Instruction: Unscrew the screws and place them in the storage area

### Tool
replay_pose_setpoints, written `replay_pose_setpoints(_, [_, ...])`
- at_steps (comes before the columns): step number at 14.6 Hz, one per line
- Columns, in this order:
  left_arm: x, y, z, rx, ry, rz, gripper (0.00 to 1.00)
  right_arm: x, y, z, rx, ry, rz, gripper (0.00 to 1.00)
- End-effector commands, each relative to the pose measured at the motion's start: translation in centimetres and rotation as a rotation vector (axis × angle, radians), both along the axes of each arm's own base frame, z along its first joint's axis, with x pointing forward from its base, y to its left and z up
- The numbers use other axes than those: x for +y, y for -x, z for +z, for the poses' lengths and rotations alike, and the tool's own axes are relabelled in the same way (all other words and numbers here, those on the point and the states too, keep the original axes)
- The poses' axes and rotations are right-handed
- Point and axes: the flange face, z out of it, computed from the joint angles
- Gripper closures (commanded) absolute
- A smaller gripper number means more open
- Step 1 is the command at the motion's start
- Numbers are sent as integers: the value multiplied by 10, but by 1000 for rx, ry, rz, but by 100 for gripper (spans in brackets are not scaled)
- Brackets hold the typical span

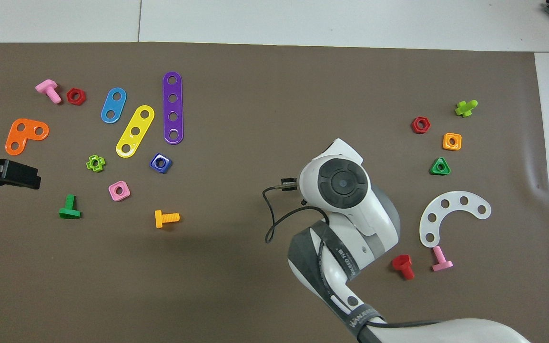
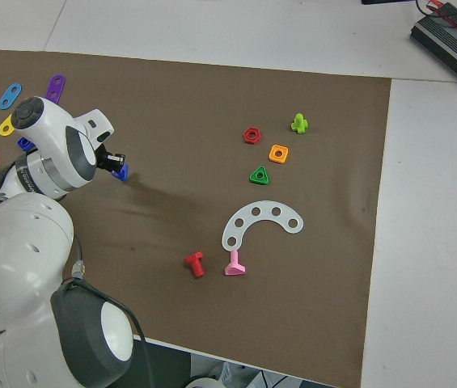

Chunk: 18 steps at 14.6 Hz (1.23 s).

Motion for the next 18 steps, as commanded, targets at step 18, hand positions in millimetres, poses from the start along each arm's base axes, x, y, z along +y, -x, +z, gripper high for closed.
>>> replay_pose_setpoints(18, [22, -12, 2, -161, -14, -32, 0, -220, -41, -30, 25, 55, -26, 100])
